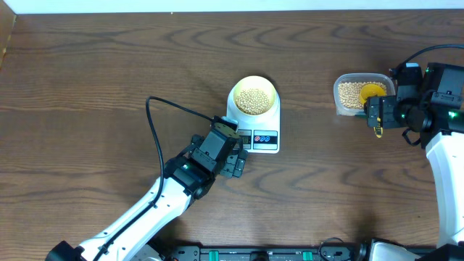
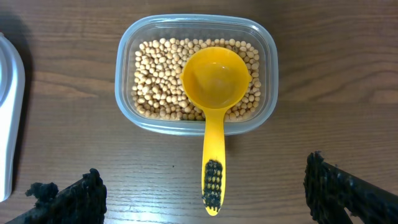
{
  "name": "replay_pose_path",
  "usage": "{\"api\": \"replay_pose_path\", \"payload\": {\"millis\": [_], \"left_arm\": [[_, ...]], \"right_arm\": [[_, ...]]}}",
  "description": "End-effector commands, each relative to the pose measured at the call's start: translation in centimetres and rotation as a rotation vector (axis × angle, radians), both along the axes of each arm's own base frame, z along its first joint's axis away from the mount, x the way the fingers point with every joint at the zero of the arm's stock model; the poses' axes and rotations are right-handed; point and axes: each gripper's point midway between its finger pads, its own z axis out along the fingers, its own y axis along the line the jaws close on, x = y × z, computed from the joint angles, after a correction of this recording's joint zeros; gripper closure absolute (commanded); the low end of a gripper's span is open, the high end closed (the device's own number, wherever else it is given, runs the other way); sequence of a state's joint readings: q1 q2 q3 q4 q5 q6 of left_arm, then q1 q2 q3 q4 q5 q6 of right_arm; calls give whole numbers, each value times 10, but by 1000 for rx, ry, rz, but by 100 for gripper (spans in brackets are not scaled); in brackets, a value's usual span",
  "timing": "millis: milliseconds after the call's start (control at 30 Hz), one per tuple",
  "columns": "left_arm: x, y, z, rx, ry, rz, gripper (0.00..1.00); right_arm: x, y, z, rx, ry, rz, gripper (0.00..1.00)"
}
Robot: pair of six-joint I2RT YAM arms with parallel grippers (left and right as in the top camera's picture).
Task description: Scoop item into bowl and weigh 50g on scale
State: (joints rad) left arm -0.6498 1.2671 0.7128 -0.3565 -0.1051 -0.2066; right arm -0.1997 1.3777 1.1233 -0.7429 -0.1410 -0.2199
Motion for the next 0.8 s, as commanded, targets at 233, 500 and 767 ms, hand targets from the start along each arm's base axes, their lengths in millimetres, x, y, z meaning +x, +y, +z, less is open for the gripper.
{"api": "replay_pose_path", "payload": {"millis": [233,500,767], "left_arm": [[5,-1,4,4,-32,-1,6],[6,-1,4,9,-34,-10,6],[7,-2,5,5,-40,-10,6]], "right_arm": [[3,-3,12,-14,-31,5,1],[3,-2,12,-14,-31,6,1],[3,-3,12,-14,-31,5,1]]}}
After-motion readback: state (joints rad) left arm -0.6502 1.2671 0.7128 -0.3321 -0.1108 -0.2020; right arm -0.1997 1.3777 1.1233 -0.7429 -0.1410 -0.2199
